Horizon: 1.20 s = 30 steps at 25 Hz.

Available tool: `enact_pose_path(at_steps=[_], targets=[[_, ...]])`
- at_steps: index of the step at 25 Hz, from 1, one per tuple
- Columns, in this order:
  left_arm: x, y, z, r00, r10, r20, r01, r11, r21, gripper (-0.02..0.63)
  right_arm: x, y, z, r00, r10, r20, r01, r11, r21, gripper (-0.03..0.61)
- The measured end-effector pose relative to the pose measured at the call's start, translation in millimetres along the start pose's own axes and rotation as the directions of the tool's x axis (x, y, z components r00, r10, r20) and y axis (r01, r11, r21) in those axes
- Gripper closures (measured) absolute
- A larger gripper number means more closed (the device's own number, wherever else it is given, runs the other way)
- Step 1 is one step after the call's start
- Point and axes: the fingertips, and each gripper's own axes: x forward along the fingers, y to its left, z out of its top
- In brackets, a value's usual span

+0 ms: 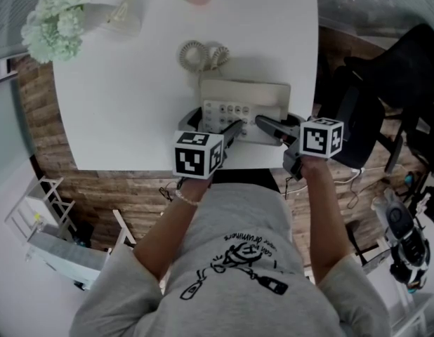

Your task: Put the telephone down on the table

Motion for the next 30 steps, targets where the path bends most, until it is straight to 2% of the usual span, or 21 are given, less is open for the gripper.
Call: enact_pose_path(at_steps=[7, 15, 22, 27, 30], targets=[[0.8, 1.4, -0.5, 1.0, -0.003, -0.011, 0.003, 1.0, 0.005, 0.161, 3.2, 0.4, -0.3, 0.999, -0.033, -0.004, 0.033, 0.999, -0.01, 0.283], [1.7, 1.7, -1.2, 1.0, 0.002, -0.017, -0.001, 1.0, 0.028, 0.163, 0.9, -2.2, 0.4, 0.99, -0.136, -0.025, 0.134, 0.989, -0.06, 0.275], [-6.3, 5.5, 2.9, 1.0, 0.027, -0.008, -0.026, 0.996, 0.081, 0.164, -7.2, -4.3, 1.3, 0.973, -0.23, 0.004, 0.229, 0.969, -0.093, 0.275], [-28.1, -3.3, 16.8, 0.996, -0.041, 0.073, 0.035, 0.996, 0.085, 0.191, -28.5, -2.0, 3.8, 0.951, -0.3, 0.082, 0.309, 0.937, -0.163, 0.276], [-45.5, -10.5, 29.4, 0.988, -0.078, 0.133, 0.062, 0.991, 0.118, 0.216, -46.2, 8.4, 12.7, 0.929, -0.337, 0.152, 0.366, 0.896, -0.252, 0.278]])
